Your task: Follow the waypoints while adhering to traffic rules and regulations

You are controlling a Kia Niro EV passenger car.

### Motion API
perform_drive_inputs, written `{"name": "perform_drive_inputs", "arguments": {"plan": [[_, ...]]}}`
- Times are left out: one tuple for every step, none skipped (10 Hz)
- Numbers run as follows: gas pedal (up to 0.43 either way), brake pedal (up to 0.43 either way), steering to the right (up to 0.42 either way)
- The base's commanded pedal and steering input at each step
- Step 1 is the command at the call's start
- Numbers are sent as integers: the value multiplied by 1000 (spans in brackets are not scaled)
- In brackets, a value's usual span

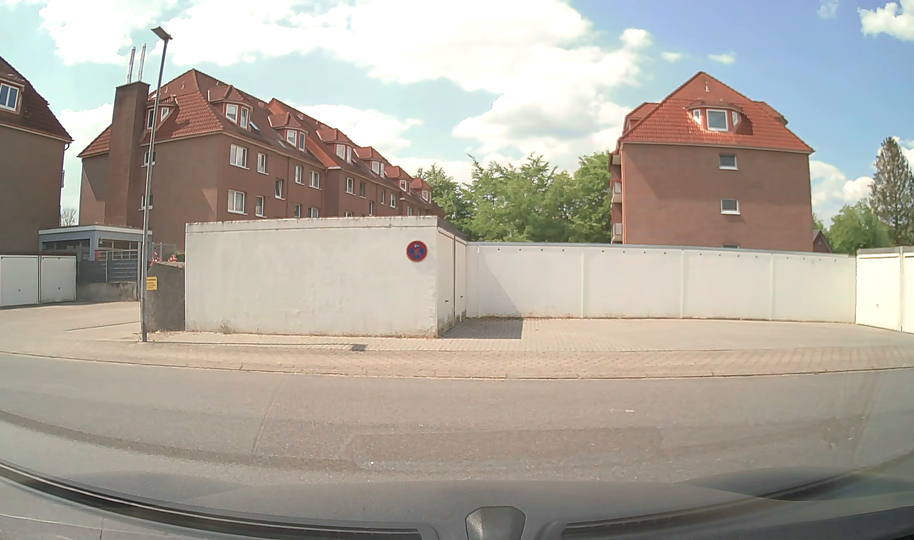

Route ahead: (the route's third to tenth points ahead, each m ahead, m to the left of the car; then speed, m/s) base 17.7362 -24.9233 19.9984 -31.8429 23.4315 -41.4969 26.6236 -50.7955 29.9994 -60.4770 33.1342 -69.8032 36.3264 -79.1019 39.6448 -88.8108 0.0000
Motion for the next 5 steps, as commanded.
{"name": "perform_drive_inputs", "arguments": {"plan": [[0,274,289],[0,262,289],[0,262,289],[0,262,289],[0,262,290]]}}
